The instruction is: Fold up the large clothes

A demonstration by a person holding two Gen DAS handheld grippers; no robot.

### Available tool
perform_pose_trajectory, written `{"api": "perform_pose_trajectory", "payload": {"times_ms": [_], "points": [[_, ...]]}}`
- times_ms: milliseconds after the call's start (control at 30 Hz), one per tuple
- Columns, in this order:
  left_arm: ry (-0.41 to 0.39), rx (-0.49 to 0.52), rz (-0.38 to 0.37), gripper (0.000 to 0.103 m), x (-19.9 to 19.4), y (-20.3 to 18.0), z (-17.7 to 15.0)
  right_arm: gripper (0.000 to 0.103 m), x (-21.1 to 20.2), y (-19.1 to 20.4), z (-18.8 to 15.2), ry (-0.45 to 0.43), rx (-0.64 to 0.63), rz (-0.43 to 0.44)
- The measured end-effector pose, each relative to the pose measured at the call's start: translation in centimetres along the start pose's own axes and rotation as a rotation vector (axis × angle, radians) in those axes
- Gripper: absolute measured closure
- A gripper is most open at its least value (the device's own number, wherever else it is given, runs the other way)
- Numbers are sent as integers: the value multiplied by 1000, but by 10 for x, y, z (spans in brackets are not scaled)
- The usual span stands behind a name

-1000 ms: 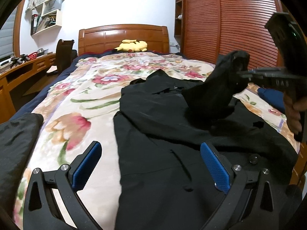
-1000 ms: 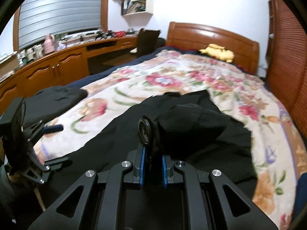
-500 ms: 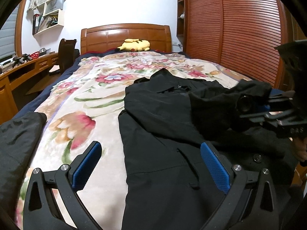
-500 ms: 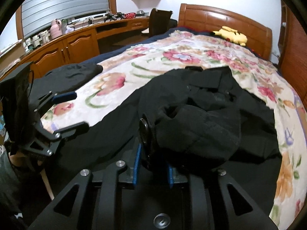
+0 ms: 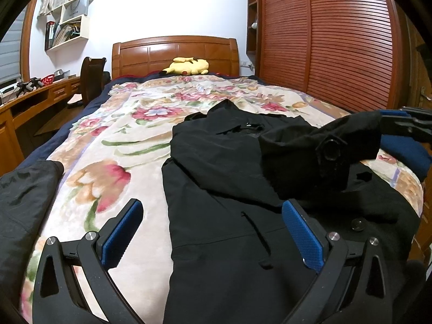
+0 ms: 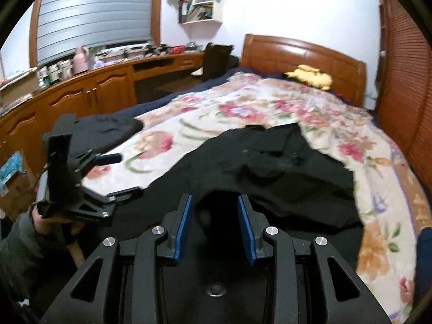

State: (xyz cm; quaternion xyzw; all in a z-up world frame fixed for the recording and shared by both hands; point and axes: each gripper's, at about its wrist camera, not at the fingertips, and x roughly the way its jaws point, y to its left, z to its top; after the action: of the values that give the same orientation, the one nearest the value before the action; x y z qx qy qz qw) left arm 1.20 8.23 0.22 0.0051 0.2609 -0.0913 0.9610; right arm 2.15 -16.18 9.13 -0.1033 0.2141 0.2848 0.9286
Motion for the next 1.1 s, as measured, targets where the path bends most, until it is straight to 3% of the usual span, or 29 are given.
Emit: {"api": "perform_pose_trajectory", "payload": {"times_ms": [333, 633, 800, 1100], "points": [[-5, -4, -14, 0, -4, -5, -2, 67, 12, -26, -19, -31, 110, -136], [-2, 8, -107, 0, -2, -41, 3, 65, 23, -38, -41, 70, 152, -266], [-9, 38, -159, 0, 1, -78, 9, 43, 28, -48, -58, 144, 198, -273], [26, 26, -242, 0, 18, -127, 16, 43, 45, -50, -76, 187, 249, -265]]}}
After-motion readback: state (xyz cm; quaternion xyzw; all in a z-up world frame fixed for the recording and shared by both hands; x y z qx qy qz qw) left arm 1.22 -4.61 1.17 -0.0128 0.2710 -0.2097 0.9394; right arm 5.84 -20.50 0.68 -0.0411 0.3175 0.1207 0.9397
